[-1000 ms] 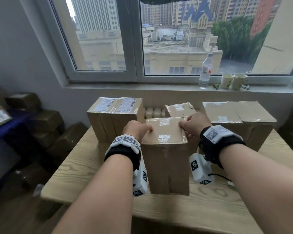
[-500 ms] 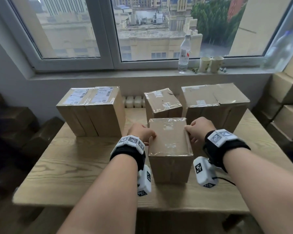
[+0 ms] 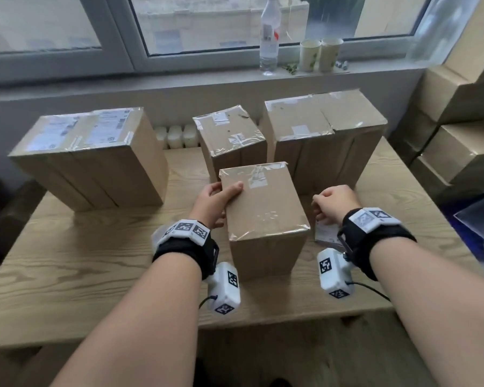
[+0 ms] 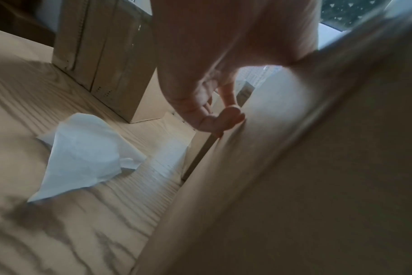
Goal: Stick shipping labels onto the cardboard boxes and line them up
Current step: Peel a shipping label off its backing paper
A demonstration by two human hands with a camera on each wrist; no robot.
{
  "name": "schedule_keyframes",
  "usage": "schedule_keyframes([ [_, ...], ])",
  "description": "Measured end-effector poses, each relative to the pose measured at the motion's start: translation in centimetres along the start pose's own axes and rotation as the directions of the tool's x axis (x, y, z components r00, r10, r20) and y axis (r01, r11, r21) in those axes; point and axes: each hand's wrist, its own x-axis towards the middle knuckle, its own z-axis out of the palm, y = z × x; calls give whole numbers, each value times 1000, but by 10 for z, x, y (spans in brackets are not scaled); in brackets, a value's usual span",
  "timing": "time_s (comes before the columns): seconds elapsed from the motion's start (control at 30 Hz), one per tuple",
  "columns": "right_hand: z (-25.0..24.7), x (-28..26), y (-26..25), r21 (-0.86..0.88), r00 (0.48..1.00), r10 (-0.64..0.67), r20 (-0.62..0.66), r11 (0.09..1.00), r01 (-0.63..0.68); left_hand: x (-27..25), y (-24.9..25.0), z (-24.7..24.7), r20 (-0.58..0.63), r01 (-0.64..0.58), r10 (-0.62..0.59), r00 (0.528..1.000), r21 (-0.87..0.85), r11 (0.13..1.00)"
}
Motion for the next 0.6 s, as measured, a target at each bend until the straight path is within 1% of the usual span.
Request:
schedule_keyframes([
  [0.1,7,12,29,-112,999,35,-19,993,-37,7,-2,3,16,-30,32,999,-87,996],
  [0.2,17,12,47,-293,997,81,13,953,-73,13,-1,3,37,-33,37,999,-107,994],
  [0.23,22,14,53,-326,994,107,20,941,-95,16,-1,3,47,-35,40,998,-111,993],
  [0.37,39,25,64,-345,984,160,81,931,-123,25,-2,1,69,-53,65,995,-166,985],
  [0.5,60,34,72,-407,969,189,158,907,-110,27,-5,4,88,-51,75,993,-249,967],
  [0.6,66,31,71,-444,967,199,162,890,-109,29,-8,4,99,-61,89,991,-258,964],
])
